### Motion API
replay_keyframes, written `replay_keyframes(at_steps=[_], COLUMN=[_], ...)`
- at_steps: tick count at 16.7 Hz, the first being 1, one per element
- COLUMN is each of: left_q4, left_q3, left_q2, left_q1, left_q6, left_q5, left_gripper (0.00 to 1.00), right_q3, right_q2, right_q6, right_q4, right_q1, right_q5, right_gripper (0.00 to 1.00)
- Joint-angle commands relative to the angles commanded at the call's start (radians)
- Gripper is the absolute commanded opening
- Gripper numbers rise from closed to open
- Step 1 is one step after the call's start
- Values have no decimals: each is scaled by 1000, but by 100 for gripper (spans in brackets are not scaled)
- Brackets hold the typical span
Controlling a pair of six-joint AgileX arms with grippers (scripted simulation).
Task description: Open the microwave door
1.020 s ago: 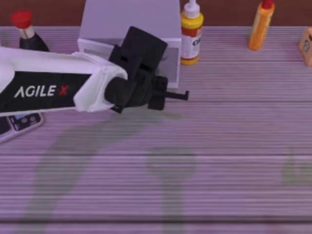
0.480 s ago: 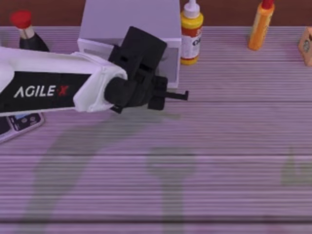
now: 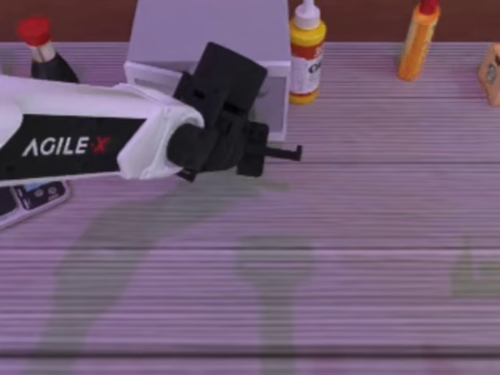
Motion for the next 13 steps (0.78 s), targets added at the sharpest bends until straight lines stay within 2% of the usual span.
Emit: replay_keyframes(at_steps=[13], left_q4=[17], left_q3=[-33], left_q2=[-22], left_q1=[9], left_q6=[35], left_q5=[28], left_gripper=[0], right_q3=[0], right_q2=[0], right_q6=[0], right_q4=[0], right_q1=[0], right_q5=[0], right_gripper=[100])
